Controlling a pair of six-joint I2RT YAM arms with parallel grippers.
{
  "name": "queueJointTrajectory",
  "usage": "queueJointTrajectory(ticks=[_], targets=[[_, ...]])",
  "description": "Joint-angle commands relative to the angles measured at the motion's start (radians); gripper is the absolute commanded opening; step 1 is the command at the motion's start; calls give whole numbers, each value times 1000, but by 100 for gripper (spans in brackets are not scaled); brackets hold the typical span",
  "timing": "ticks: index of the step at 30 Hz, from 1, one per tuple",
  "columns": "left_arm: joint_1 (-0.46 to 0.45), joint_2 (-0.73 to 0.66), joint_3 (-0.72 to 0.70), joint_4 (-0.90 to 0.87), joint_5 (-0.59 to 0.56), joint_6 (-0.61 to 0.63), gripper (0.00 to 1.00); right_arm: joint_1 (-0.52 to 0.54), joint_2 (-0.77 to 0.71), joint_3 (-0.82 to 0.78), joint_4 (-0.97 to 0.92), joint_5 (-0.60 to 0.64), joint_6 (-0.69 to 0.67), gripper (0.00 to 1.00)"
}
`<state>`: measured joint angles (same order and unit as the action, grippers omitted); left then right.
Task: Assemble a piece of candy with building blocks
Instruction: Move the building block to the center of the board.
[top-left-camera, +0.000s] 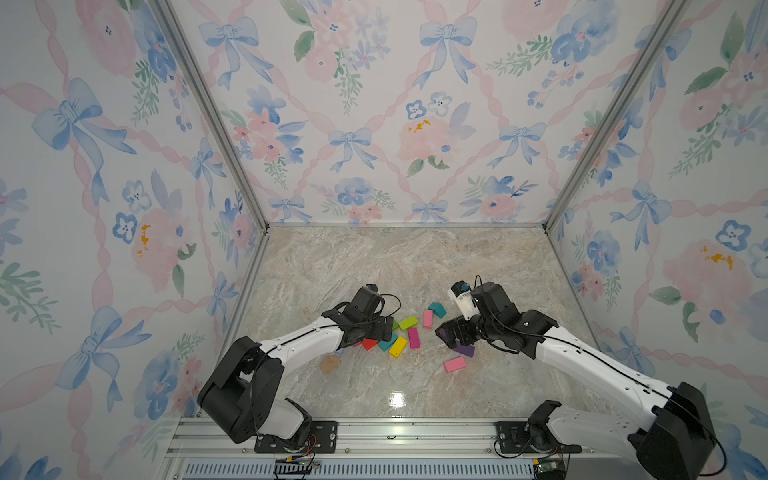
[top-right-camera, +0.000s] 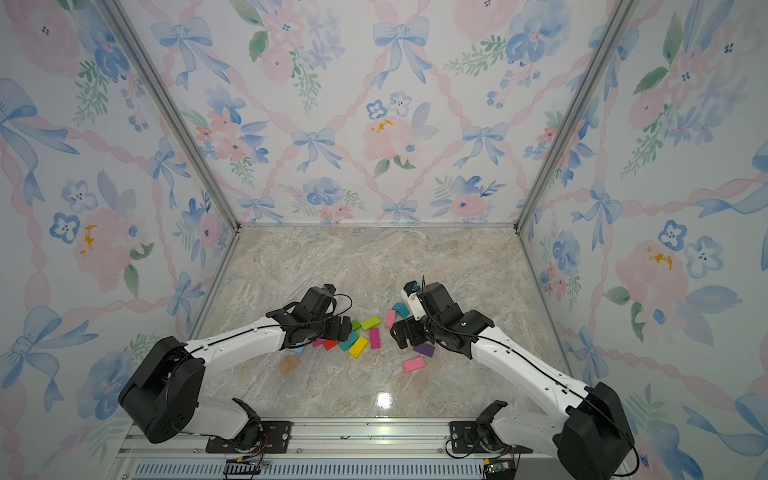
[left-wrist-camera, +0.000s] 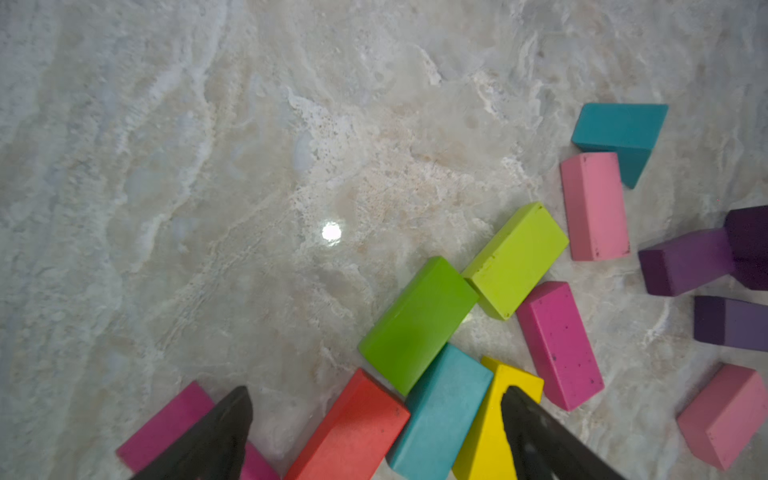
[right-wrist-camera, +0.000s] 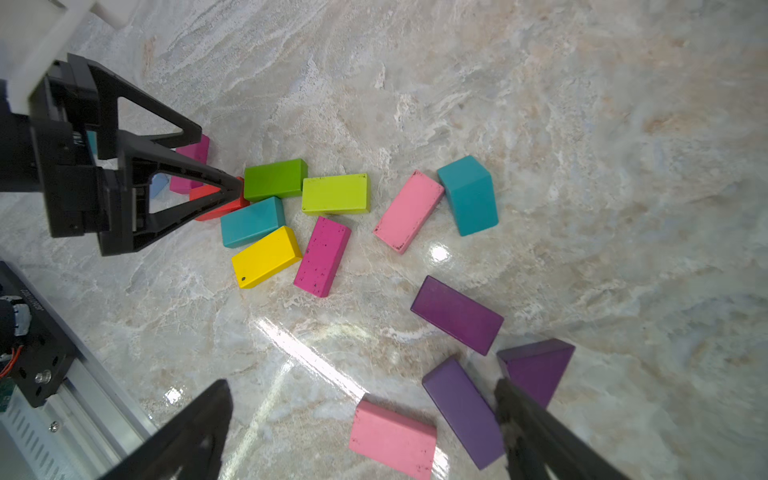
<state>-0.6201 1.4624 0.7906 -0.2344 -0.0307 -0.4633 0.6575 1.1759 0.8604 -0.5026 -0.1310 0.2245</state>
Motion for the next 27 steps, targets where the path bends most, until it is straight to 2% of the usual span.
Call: queueJointTrajectory(ticks=[1, 7, 11, 22, 27], targets=[[-15, 59, 73, -56, -23, 74, 92, 8, 41, 50, -104, -18, -11, 99], [-31, 154, 150, -151, -97, 167, 87, 8, 38, 65, -111, -10, 1, 99], [-33, 162, 139, -161, -69, 201, 82, 8, 55, 82, -106, -9, -2, 99], [-44, 231, 143, -168, -61, 219, 73, 1, 41, 88, -129, 2, -45, 99], [-46, 266, 159, -179, -116, 219, 66, -23, 29, 82, -134, 0, -63, 99]])
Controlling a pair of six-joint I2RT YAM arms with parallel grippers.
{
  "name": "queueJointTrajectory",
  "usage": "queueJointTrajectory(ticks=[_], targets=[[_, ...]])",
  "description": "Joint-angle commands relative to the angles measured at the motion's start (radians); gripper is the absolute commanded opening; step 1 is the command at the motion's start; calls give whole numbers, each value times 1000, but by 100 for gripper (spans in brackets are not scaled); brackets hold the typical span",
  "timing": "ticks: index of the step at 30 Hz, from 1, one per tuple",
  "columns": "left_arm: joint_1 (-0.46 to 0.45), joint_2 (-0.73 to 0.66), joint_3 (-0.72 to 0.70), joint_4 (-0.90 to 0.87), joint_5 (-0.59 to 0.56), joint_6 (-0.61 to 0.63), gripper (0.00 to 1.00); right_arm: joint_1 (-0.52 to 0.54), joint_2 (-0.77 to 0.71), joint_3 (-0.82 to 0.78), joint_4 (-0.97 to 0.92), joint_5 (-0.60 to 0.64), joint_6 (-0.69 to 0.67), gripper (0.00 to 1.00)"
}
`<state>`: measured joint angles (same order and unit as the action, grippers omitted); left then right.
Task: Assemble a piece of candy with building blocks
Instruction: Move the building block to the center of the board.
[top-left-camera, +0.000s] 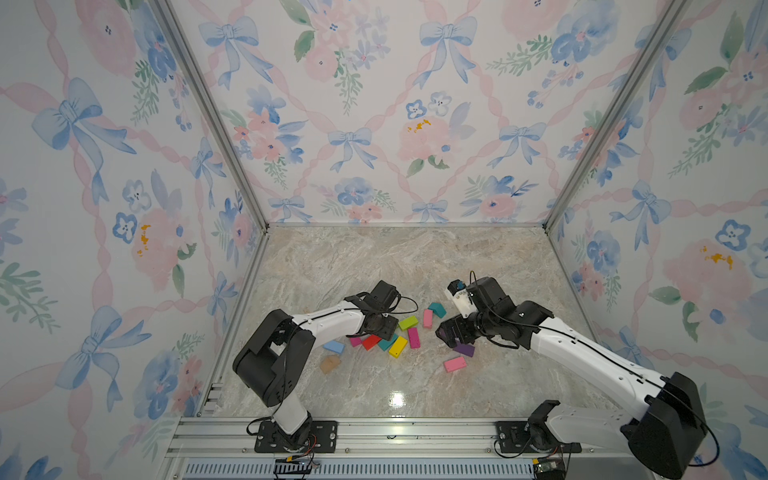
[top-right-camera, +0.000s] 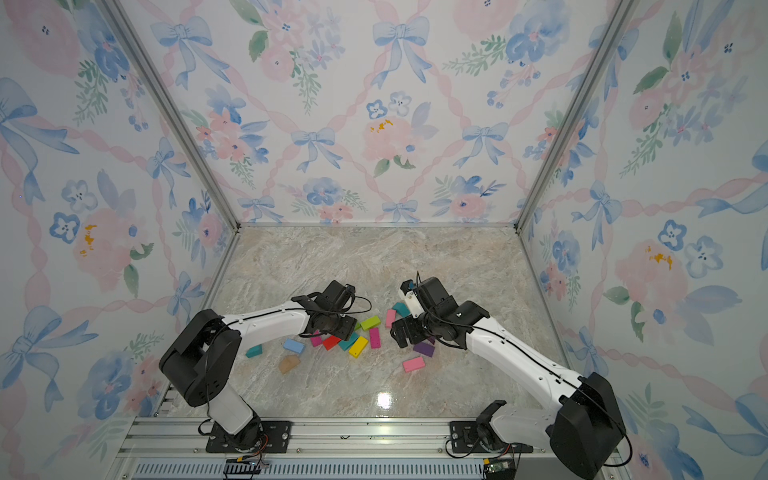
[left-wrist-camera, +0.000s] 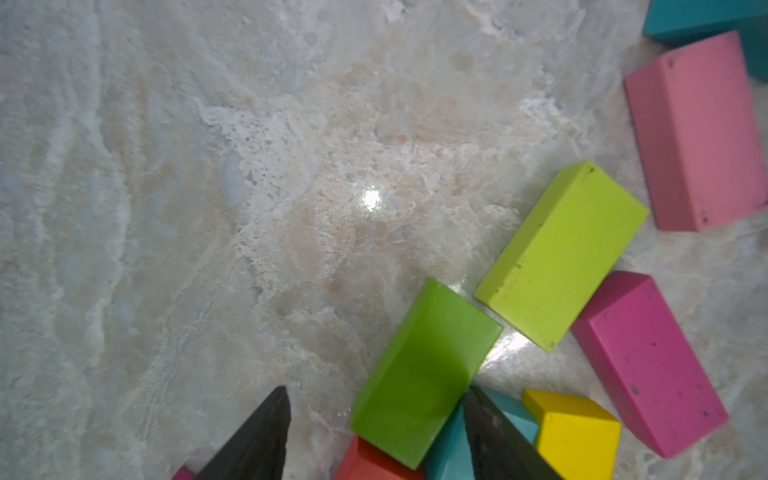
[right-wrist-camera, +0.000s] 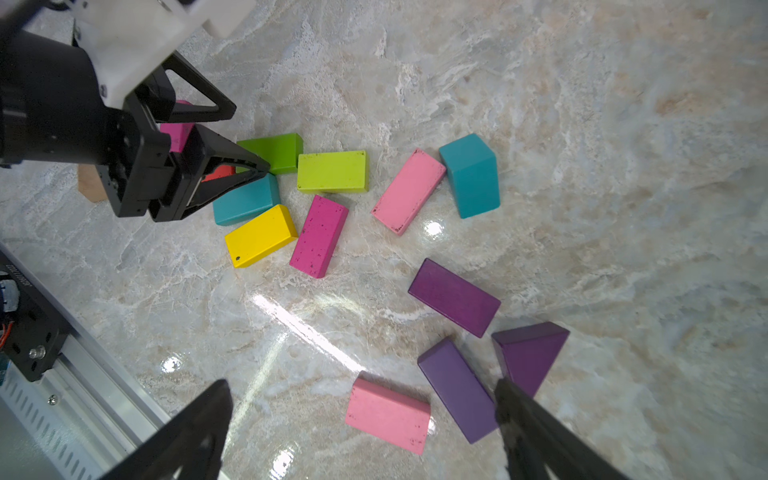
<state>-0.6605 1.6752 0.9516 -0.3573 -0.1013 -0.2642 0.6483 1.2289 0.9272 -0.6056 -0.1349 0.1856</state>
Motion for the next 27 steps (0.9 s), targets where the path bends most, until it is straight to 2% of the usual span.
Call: queueJointTrajectory(ticks=[1, 9, 12, 19, 21, 27], targets=[[-5, 58, 1, -61, -55, 20, 65, -17, -25, 13, -32, 1, -26, 99], [1, 77, 33, -91, -125, 40, 60, -47, -44, 4, -29, -1, -47, 99], [20, 96, 64, -94, -117, 54, 51, -58, -42, 7, -28, -5, -56, 99], [55, 162, 152, -107, -91, 124, 37, -81, -41, 21, -22, -6, -81, 99], [70, 185, 182, -119, -87, 141, 29, -92, -42, 22, -12, -12, -86, 99], [118, 228, 238, -132, -95, 155, 21, -102, -31, 28, 5, -21, -105, 99]])
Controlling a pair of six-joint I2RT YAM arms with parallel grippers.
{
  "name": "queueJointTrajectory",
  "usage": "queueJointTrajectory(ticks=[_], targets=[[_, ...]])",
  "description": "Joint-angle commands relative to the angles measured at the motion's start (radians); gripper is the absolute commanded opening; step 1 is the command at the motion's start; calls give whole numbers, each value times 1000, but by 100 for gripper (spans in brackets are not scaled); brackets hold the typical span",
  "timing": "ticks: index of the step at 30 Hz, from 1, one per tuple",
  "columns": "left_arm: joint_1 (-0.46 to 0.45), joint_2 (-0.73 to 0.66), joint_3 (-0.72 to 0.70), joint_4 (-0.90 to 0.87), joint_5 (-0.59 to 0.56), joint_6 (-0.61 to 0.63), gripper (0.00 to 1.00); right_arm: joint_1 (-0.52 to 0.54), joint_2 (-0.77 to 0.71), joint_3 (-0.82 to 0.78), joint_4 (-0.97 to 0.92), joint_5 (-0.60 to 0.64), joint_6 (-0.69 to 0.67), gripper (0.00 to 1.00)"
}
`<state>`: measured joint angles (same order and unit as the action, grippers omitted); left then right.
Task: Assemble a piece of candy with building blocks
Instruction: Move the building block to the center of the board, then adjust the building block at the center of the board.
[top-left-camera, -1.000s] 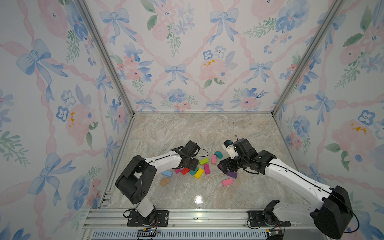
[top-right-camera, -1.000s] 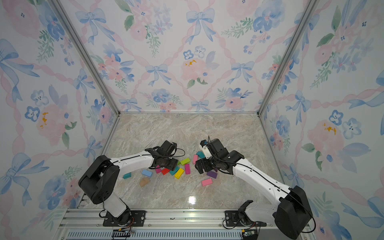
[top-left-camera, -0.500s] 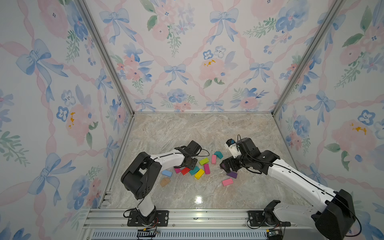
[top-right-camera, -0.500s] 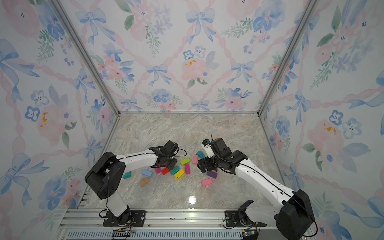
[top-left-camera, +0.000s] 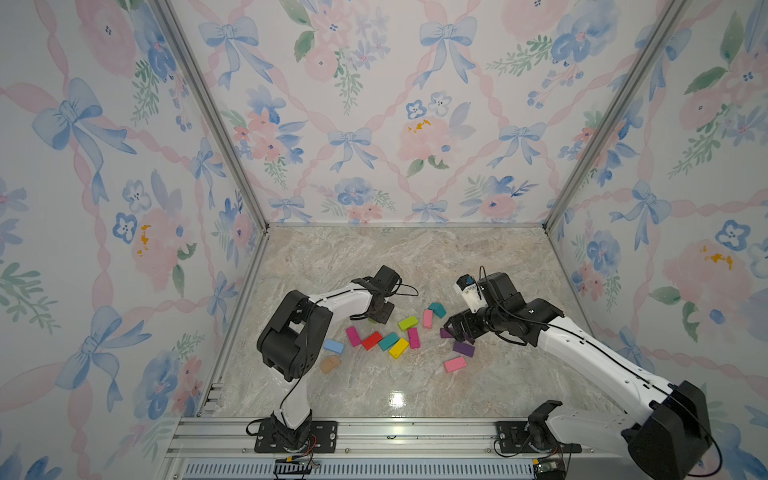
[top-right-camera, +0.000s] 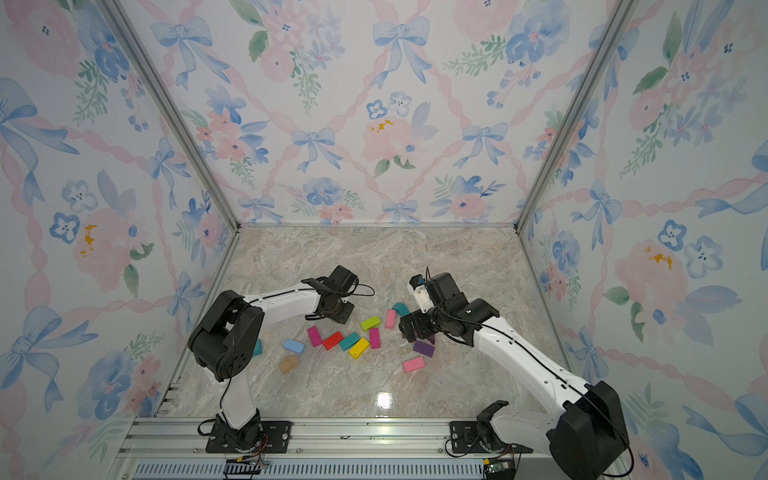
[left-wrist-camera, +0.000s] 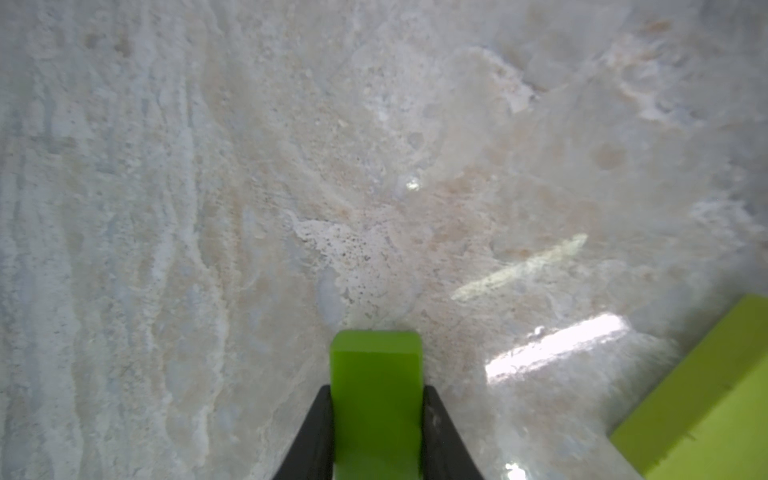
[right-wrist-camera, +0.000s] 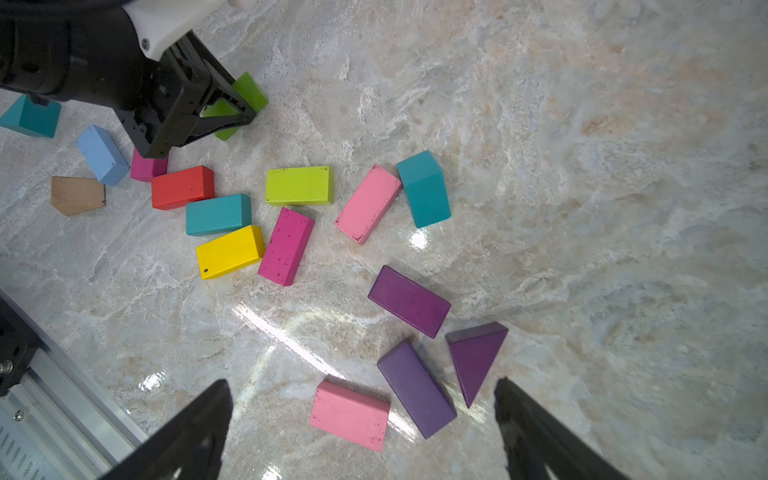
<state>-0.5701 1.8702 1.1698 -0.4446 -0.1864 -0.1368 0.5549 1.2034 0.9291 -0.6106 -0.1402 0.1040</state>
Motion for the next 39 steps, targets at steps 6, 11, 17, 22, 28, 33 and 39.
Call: queueJointTrajectory(ticks=[6, 11, 17, 22, 28, 33, 39], targets=[[33, 34, 43, -45, -8, 30, 45, -12, -2, 30, 28, -32, -22, 99], [35, -37, -41, -41, 43, -27, 58, -11, -31, 1, 38, -41, -12, 99], [19, -70, -114, -9, 131, -61, 55, -12, -38, -13, 33, -39, -12, 99], [-3, -107, -139, 21, 205, -101, 52, -12, -59, -20, 38, -40, -7, 99], [-42, -67, -100, 64, 278, -137, 50, -12, -41, -20, 42, -39, -6, 99], [-47, 2, -41, 74, 250, -143, 51, -13, -53, -31, 41, -35, -8, 99], [-42, 68, 43, 73, 204, -133, 53, -27, -57, -41, 34, -35, -12, 99]])
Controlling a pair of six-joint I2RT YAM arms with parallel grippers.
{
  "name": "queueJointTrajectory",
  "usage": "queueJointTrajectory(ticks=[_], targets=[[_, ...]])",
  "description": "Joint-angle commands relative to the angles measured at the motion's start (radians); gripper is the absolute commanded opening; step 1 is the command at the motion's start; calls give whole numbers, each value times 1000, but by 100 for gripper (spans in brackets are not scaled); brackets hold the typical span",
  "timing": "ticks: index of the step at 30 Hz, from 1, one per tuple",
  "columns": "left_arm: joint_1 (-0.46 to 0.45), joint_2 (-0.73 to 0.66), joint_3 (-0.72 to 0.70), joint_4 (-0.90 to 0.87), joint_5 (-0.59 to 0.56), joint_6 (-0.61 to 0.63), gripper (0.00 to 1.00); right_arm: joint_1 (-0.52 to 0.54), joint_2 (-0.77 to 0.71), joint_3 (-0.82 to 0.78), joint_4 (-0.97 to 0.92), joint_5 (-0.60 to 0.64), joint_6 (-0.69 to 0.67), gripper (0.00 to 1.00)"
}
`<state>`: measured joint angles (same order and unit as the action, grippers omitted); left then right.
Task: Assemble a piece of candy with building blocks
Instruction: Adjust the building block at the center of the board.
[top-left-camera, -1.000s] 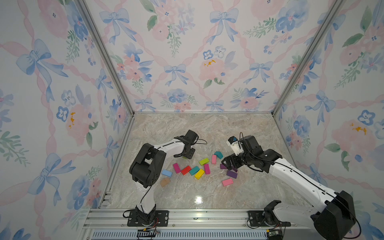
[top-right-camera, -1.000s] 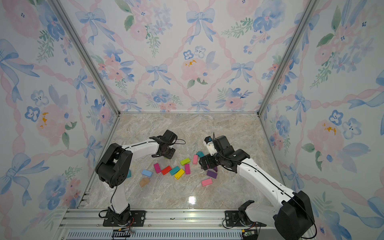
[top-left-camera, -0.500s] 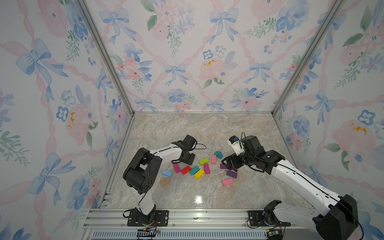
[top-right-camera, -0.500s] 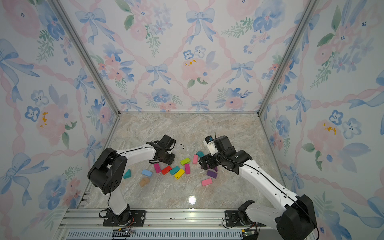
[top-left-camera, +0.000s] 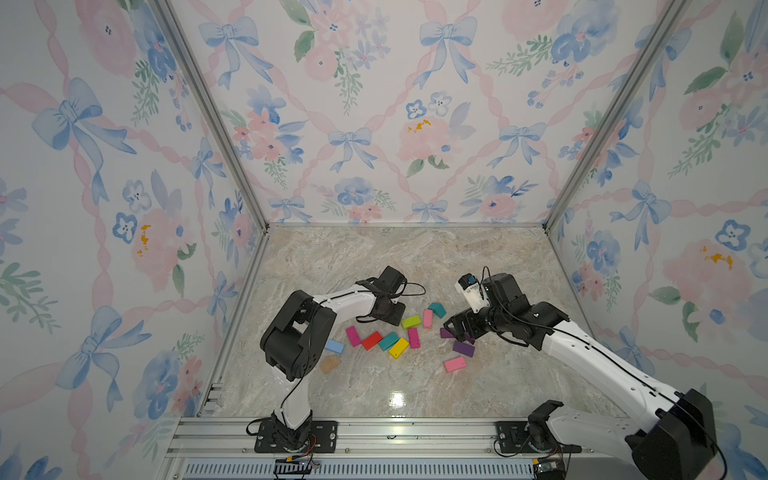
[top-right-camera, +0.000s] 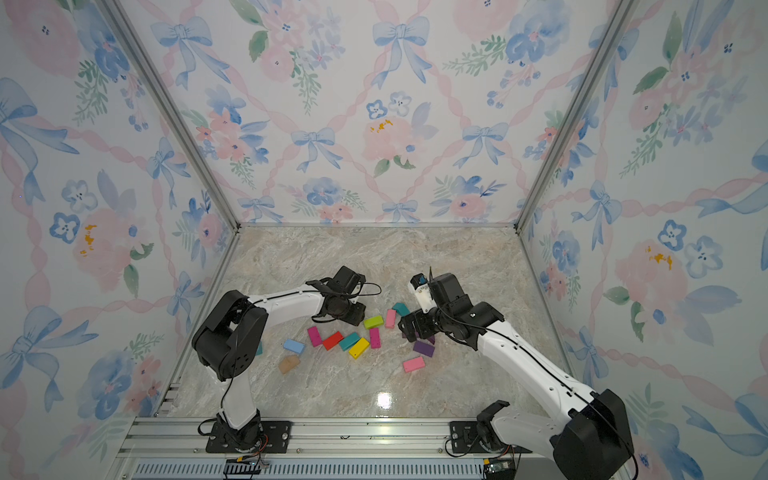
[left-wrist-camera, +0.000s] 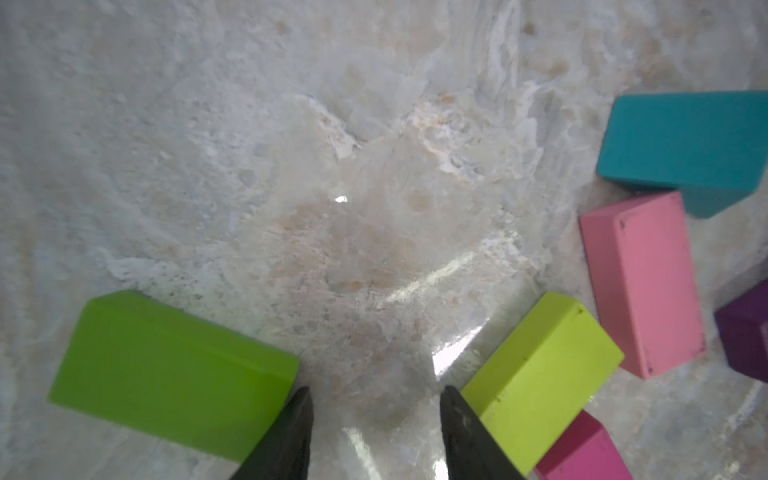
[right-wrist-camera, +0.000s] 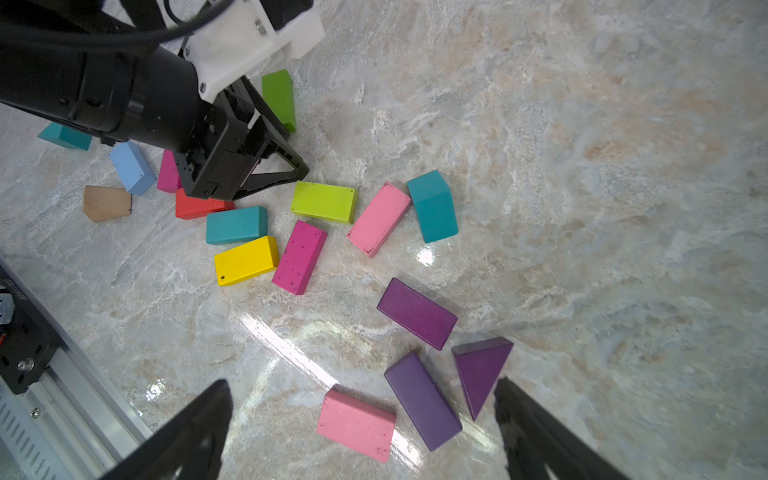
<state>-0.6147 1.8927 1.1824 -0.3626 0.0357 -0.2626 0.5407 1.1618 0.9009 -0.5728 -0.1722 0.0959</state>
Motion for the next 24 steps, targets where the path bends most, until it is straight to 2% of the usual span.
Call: queueJointTrajectory(ticks=[1, 4, 11, 14, 21, 24], targets=[[2, 55, 41, -6, -17, -5, 53, -13, -17, -11, -5, -4, -3, 99], [-2, 26, 26, -8, -2, -3, 53, -13, -24, -10, -9, -3, -1, 99], [19, -180, -131, -10, -40, 3, 55, -14, -36, -35, -16, -4, 2, 99], [49, -170, -153, -9, -13, 10, 55, -15, -49, -54, -10, 0, 10, 99], [41, -73, -121, 6, -45, -8, 55, -15, -42, -50, -4, -1, 20, 99], [40, -35, -85, 16, -21, -6, 55, -15, -22, -29, -11, 0, 12, 99]])
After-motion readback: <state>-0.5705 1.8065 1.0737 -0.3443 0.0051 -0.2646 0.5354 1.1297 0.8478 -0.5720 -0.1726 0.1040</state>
